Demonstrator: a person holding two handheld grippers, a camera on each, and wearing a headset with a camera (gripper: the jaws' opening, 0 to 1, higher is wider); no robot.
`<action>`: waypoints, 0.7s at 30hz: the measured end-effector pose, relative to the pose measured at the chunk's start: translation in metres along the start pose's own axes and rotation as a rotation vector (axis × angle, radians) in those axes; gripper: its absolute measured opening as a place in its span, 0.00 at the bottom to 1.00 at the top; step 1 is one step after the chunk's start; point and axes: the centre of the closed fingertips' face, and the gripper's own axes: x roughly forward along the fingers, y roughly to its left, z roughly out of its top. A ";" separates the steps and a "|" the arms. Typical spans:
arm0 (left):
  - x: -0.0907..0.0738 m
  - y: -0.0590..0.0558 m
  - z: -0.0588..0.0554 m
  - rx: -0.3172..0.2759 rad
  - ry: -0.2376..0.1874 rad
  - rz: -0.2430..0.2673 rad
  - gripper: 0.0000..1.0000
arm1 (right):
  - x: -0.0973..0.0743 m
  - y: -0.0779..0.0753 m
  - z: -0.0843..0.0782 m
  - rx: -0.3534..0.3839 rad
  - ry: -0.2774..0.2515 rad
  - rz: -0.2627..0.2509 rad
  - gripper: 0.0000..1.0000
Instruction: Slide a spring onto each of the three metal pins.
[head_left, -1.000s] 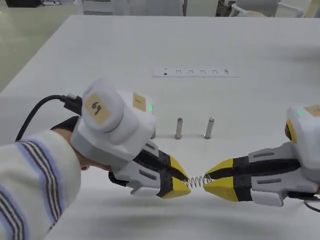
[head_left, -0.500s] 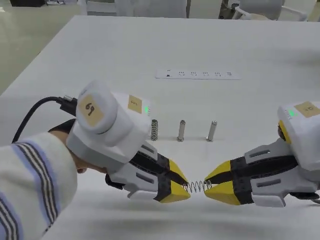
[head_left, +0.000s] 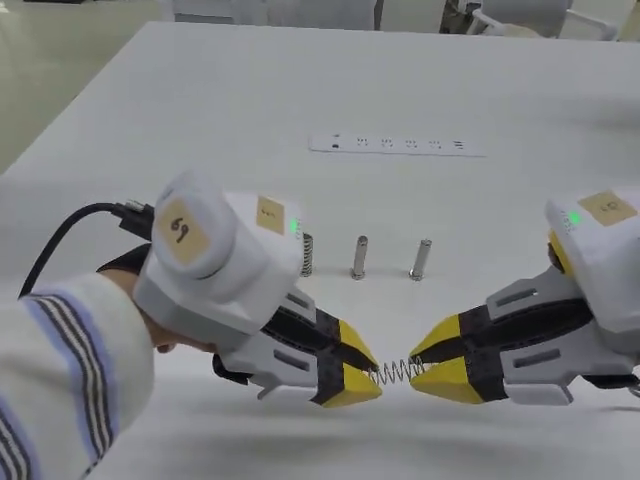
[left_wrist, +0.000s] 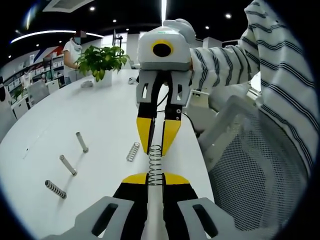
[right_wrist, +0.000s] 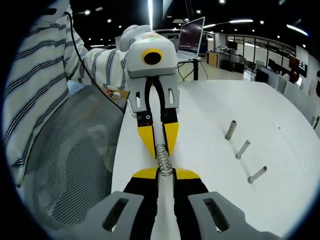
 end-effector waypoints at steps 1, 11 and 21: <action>0.001 0.000 0.000 0.002 -0.001 0.000 0.02 | -0.001 0.001 0.000 0.006 0.007 0.003 0.07; 0.009 -0.001 0.012 0.001 -0.052 0.009 0.02 | -0.016 0.000 0.005 -0.005 0.086 0.003 0.07; 0.014 -0.002 0.017 -0.051 -0.111 0.022 0.02 | -0.020 0.001 0.007 -0.013 0.181 0.012 0.07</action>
